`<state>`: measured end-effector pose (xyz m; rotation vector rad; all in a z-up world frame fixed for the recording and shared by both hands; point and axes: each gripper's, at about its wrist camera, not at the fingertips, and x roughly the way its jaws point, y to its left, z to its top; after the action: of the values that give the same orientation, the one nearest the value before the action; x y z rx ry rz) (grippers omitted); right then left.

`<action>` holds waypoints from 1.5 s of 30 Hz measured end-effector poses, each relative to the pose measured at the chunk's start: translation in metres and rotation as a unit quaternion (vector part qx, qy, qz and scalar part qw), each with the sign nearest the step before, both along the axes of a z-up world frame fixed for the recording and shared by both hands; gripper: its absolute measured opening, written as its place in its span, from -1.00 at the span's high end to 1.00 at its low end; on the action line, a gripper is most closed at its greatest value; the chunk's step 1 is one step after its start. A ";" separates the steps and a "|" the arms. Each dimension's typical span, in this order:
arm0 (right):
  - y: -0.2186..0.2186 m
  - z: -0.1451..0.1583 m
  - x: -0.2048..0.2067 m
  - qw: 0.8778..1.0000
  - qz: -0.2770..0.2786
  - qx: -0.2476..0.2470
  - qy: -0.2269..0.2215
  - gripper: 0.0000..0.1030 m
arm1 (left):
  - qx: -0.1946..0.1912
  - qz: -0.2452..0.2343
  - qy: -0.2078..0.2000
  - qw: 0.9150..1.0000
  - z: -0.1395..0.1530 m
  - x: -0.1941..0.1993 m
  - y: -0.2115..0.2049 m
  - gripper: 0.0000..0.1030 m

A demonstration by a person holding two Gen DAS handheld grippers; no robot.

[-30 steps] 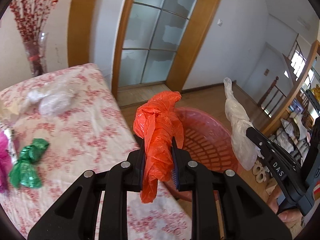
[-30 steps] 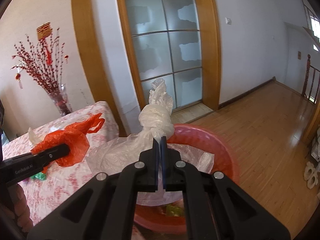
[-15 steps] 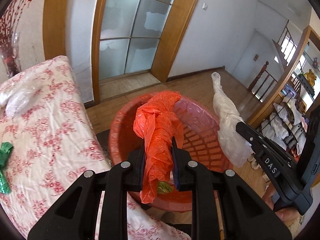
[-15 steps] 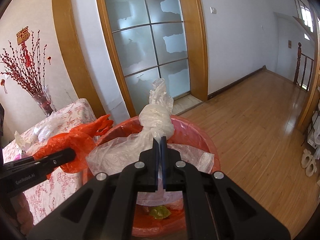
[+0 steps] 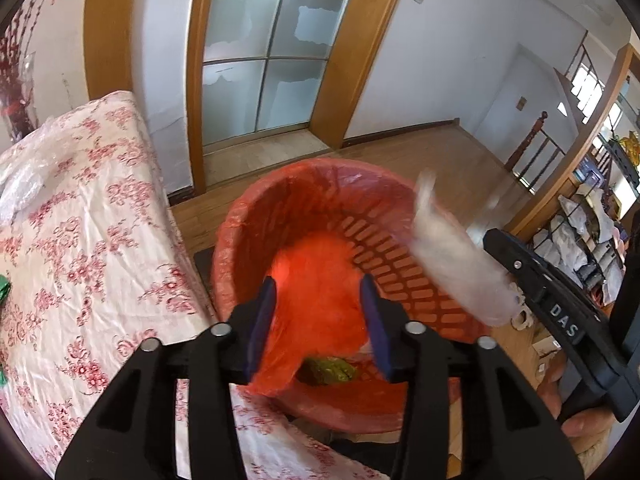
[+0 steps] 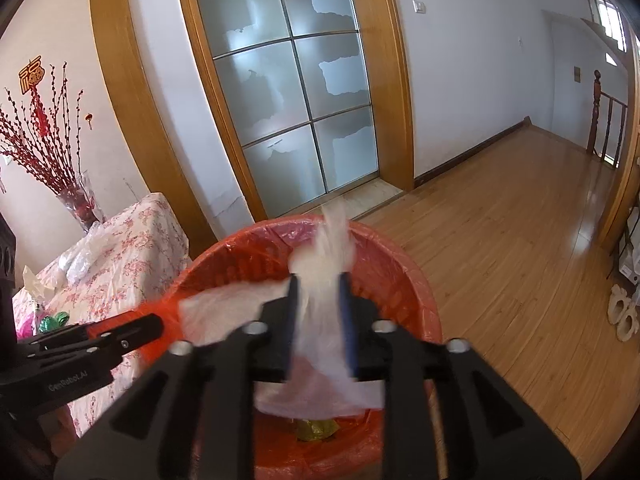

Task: Collect trash
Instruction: 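Open both tools to drop the orange and clear bags into the basket, then move both open tools back over the pink bag on the bed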

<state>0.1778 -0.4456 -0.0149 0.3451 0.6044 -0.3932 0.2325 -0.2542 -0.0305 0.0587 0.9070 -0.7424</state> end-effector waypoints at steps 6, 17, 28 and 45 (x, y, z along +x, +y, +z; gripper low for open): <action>0.001 -0.007 -0.004 1.000 -0.008 -0.005 0.010 0.08 | 0.014 0.026 -0.009 1.000 -0.002 0.002 0.020 -0.16; 0.012 -0.009 -0.007 1.000 -0.009 -0.018 0.016 -0.34 | 0.052 0.082 -0.049 0.994 0.000 -0.001 0.075 -0.42; 0.043 0.000 0.000 0.999 0.011 -0.041 0.014 -0.49 | 0.067 0.147 -0.072 0.984 0.005 -0.001 0.136 -0.44; 0.115 0.012 0.030 0.995 0.079 -0.053 0.010 -0.53 | 0.107 0.354 -0.137 0.919 0.036 0.014 0.316 -0.49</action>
<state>0.2079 -0.3304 -0.0033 0.1911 0.6242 -0.2758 0.2464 0.0618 0.0059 0.0226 0.6651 0.0447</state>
